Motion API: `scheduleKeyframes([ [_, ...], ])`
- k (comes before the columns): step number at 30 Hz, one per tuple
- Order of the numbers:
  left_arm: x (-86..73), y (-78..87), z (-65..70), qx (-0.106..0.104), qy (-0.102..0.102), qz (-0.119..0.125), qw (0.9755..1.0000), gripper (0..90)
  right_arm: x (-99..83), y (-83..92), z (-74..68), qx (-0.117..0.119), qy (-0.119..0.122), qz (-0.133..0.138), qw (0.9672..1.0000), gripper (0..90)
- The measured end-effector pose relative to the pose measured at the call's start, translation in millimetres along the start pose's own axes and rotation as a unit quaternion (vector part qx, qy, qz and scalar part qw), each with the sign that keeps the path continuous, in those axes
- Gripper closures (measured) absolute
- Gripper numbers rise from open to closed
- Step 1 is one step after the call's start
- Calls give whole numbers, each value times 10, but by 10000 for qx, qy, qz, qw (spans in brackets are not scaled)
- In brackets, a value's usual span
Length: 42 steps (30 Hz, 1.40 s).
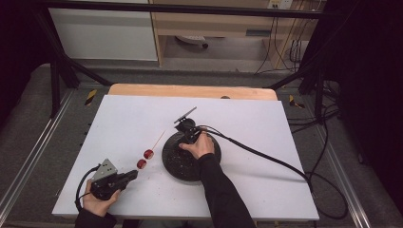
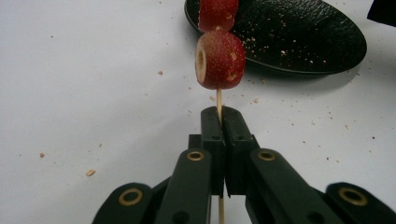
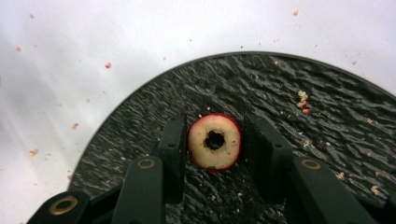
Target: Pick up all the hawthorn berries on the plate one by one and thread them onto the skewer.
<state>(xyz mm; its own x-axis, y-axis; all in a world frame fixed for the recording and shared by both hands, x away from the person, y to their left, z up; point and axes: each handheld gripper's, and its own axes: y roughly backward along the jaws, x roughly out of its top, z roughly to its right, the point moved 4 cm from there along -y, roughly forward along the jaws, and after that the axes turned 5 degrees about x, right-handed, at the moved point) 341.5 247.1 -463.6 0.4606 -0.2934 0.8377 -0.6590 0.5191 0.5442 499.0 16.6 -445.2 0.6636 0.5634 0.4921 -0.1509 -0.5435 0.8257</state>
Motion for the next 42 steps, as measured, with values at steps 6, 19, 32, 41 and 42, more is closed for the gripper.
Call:
scheduleKeyframes([
  [6, 3, 2, 10, 3, -1, 17, 10000, 884, 19, 132, -28, -1, -23, 180, 9998, 620],
  [19, 13, -2, 50, -14, -12, 60, 10000, 883, -56, 385, -142, 151, -111, 706, 9973, 621],
  [32, 26, -12, 101, -53, -43, 74, 9999, 884, -281, 591, -170, 347, -210, 1412, 9892, 621],
  [41, 35, -29, 165, -101, -91, 89, 9999, 883, -493, 665, -142, 497, -442, 1955, 9785, 621],
  [42, 36, -32, 172, -103, -93, 90, 9999, 883, -519, 667, -137, 521, -473, 2035, 9765, 622],
])
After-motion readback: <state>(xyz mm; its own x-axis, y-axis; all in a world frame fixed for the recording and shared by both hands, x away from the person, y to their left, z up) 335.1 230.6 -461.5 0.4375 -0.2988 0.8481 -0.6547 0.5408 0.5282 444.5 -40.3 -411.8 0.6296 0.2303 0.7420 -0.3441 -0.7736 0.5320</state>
